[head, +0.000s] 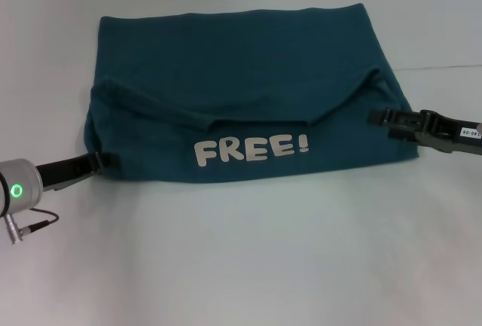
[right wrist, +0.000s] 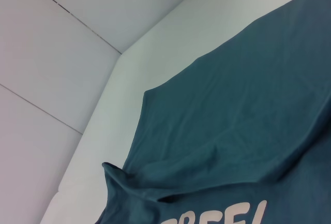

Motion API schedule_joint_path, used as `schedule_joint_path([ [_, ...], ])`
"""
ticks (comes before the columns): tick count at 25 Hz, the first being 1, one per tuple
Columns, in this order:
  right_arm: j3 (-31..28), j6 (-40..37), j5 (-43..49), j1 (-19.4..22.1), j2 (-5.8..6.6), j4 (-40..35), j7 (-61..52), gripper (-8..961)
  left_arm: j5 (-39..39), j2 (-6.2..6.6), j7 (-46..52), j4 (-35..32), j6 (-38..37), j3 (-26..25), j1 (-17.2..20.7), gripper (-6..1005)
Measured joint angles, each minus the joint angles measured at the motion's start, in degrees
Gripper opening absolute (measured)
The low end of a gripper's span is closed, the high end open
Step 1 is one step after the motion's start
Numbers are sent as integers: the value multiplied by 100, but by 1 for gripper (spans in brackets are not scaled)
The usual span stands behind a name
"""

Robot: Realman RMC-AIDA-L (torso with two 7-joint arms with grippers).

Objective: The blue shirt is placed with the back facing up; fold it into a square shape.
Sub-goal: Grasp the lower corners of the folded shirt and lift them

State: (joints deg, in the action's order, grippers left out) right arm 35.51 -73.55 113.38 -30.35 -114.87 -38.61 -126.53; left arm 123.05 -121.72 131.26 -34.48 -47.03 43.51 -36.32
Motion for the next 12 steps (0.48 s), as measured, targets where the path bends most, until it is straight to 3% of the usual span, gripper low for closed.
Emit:
schedule_joint_path([
  [7, 37, -5, 43, -18, 63, -4, -61, 837, 2, 12, 0, -5, -46, -1, 9, 153],
  [10, 112, -28, 362, -117, 231, -8, -406, 836, -1, 41, 0, -11, -168, -21, -38, 68],
  [12, 161, -34, 736, -237, 422, -10, -812, 836, 0, 61, 21, -38, -224, -22, -64, 47],
])
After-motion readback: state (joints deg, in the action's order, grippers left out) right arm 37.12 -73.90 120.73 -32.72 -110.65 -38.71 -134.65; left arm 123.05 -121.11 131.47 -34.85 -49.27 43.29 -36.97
